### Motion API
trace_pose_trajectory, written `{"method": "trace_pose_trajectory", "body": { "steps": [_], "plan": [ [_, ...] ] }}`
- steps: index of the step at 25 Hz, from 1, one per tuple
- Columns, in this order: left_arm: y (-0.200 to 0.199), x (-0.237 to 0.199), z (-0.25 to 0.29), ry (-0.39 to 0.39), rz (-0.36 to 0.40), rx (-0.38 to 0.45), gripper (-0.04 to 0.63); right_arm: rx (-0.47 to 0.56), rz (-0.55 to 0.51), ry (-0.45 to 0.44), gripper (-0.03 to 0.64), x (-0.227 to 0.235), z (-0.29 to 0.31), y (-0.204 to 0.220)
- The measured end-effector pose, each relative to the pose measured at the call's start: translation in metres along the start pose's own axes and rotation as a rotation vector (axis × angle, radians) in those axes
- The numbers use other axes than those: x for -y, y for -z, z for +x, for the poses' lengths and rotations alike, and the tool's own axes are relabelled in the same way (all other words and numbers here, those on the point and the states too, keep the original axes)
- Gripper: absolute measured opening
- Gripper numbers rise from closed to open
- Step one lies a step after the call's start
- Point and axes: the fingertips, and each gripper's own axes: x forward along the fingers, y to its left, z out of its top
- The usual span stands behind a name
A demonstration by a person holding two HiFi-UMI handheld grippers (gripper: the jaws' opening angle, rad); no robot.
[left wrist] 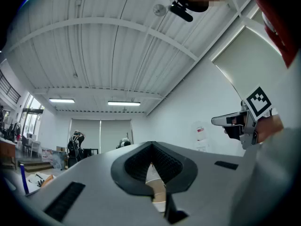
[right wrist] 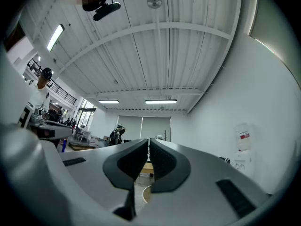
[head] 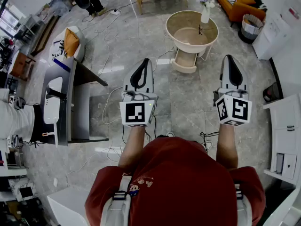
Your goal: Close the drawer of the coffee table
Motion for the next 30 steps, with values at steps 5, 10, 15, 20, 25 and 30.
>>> {"method": "trace_pose_trajectory", "body": {
  "steps": [5,10,15,20,25,30],
  "plan": [
    [0.002,-0.005,-0.008,-0.009,-0.018,-0.007,0.012,-0.014,-0.013,-0.008,0.028,-0.013,-0.001,0.006],
    [0.005,-0.013,-0.016,-0.007,-0.029,-0.005,0.012,-0.023,-0.022,-0.009,0.028,-0.028,-0.002,0.007],
    [0.013,-0.022,-0.023,-0.010,-0.056,-0.008,0.012,-0.036,-0.022,-0.020,0.028,-0.042,-0.002,0.010],
    [0.021,-0.028,-0.022,0.001,-0.072,-0.017,0.012,-0.033,-0.010,-0.001,0.029,-0.050,0.000,0.012],
    [0.029,-0.038,-0.018,-0.006,-0.083,-0.023,0.012,-0.061,-0.025,-0.002,0.028,-0.060,0.008,0.020],
    [0.035,-0.046,-0.008,-0.008,-0.082,-0.033,0.012,-0.086,-0.027,-0.021,0.029,-0.069,0.026,0.030]
  ]
}}
